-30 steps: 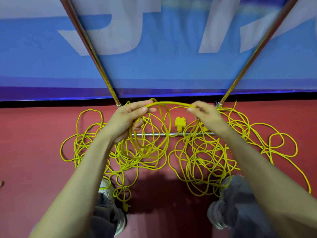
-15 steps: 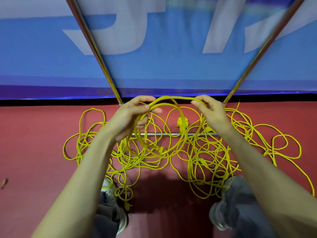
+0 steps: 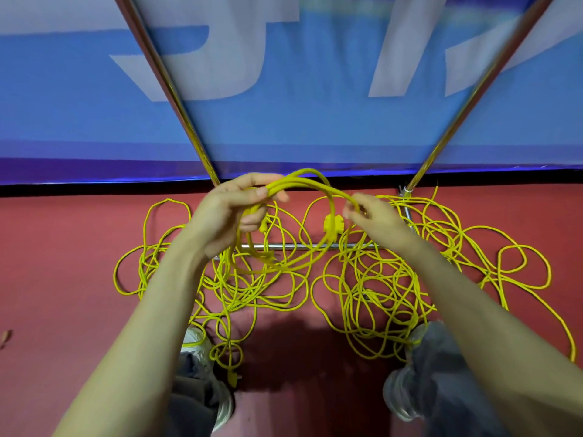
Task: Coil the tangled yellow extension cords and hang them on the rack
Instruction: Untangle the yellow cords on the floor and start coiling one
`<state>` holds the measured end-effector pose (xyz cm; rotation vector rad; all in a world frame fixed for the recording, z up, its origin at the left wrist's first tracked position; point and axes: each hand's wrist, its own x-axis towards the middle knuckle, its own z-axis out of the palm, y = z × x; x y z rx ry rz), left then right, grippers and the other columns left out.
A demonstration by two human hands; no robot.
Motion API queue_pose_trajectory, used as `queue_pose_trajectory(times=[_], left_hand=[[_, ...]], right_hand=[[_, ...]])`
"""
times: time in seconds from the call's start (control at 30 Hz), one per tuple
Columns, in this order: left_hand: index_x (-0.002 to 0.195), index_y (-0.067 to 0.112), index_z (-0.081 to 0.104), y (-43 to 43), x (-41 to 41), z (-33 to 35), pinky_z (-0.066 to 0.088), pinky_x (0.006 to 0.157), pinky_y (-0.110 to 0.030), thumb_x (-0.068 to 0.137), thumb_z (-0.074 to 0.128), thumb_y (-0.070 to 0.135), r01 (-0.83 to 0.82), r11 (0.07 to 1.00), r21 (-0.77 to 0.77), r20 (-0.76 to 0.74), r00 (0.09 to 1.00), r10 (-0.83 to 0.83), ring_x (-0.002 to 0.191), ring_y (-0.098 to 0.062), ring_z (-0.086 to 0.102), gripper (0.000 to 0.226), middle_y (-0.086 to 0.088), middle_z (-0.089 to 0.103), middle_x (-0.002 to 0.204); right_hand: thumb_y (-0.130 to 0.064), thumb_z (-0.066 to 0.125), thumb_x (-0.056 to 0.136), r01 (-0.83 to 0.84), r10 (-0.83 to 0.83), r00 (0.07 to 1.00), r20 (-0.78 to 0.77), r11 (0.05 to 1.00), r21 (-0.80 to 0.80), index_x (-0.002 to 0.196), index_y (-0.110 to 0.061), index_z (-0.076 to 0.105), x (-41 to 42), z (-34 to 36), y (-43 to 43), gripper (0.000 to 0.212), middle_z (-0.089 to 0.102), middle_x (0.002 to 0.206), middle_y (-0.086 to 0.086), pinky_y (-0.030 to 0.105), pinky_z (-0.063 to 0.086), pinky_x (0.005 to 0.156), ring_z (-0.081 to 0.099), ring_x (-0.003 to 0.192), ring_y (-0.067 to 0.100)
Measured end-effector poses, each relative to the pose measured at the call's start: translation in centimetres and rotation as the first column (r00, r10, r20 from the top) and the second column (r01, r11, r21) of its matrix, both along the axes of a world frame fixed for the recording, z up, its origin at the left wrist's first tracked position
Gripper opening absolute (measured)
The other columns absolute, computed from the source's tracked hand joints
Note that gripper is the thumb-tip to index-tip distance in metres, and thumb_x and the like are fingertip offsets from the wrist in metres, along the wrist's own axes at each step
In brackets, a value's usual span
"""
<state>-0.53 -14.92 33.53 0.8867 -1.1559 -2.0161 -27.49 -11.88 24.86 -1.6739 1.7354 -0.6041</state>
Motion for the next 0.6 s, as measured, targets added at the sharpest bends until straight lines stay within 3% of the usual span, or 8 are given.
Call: queue_pose_trajectory(times=[0.03,0.1,0.2,0.27,0.37,0.43,0.5,0.6], left_hand=[[0.102,0.008,0.07,-0.2,0.3,0.1,0.029,0.038,-0.013,0.074,0.061,0.013,-0.014,1.0,0.019,-0.04,0.999,0.014,0.041,-0.005,0.032,0.029,-0.007,0.07,0.087],[0.099,0.009,0.071,-0.4,0.6,-0.1,0.028,0.037,-0.013,0.073,0.061,0.013,-0.048,0.998,0.036,-0.044,0.998,0.05,0.04,-0.005,0.032,0.028,-0.006,0.07,0.085],[0.105,0.005,0.061,-0.4,0.4,-0.9,0.024,0.041,-0.015,0.085,0.048,0.008,-0.087,0.996,0.017,0.059,0.995,0.086,0.042,-0.005,0.032,0.023,-0.005,0.071,0.087],[0.107,0.007,0.059,-0.2,0.0,-1.4,0.02,0.045,-0.019,0.091,0.045,0.004,-0.064,0.998,-0.004,0.136,0.989,0.064,0.043,-0.006,0.032,0.021,-0.004,0.072,0.088],[0.11,0.009,0.058,0.1,-0.5,-2.4,0.023,0.044,-0.02,0.092,0.051,0.005,0.033,0.998,-0.046,0.233,0.972,-0.021,0.046,-0.007,0.031,0.02,-0.004,0.072,0.093],[0.112,0.008,0.056,0.1,-0.6,-3.1,0.025,0.045,-0.02,0.087,0.054,0.014,0.064,0.996,-0.055,0.265,0.963,-0.047,0.047,-0.008,0.033,0.026,-0.007,0.07,0.097],[0.113,0.008,0.056,0.0,-0.4,-3.5,0.027,0.045,-0.019,0.085,0.055,0.02,0.059,0.997,-0.051,0.274,0.961,-0.043,0.048,-0.008,0.035,0.03,-0.009,0.07,0.098],[0.113,0.011,0.055,0.1,-0.1,-3.8,0.031,0.049,-0.019,0.085,0.058,0.025,0.054,0.997,-0.048,0.278,0.96,-0.039,0.05,-0.008,0.037,0.032,-0.007,0.069,0.097]], right_hand=[[-0.018,0.057,0.092,-0.013,0.016,0.999,-0.047,0.998,0.054,0.09,-0.007,0.06,-0.2,-0.5,0.2,0.012,0.06,0.089,0.012,0.034,0.04,0.07,0.055,0.081,0.024],[-0.018,0.056,0.094,0.046,-0.047,0.999,0.011,0.994,0.099,0.091,-0.007,0.059,-0.4,-0.9,0.7,0.012,0.06,0.089,0.01,0.033,0.042,0.073,0.056,0.084,0.024],[-0.013,0.056,0.094,0.138,-0.152,0.927,0.343,0.988,0.064,0.085,-0.018,0.056,-0.3,0.6,0.7,0.01,0.06,0.08,0.001,0.024,0.045,0.076,0.061,0.076,0.009],[-0.009,0.059,0.091,0.115,-0.103,0.873,0.477,0.993,0.003,0.085,-0.02,0.055,-0.1,2.4,0.6,0.013,0.06,0.075,0.003,0.018,0.046,0.073,0.061,0.068,0.001],[-0.012,0.069,0.084,-0.068,0.073,0.911,0.405,0.997,-0.027,0.09,-0.022,0.059,1.2,4.8,0.7,0.015,0.052,0.07,-0.002,0.009,0.04,0.065,0.051,0.063,-0.001],[-0.017,0.069,0.084,-0.158,0.151,0.93,0.336,0.987,-0.008,0.089,-0.026,0.061,2.2,4.9,0.8,0.013,0.046,0.067,-0.007,0.012,0.036,0.062,0.043,0.06,-0.001],[-0.016,0.064,0.089,-0.102,0.107,0.916,0.386,0.994,-0.034,0.087,-0.028,0.062,2.9,5.0,0.6,0.012,0.048,0.065,-0.011,0.017,0.035,0.061,0.041,0.06,0.0],[-0.008,0.054,0.094,0.129,-0.072,0.8,0.595,0.99,-0.054,0.091,-0.02,0.062,2.7,5.7,0.0,0.014,0.059,0.061,-0.018,0.014,0.039,0.061,0.043,0.055,-0.002]])
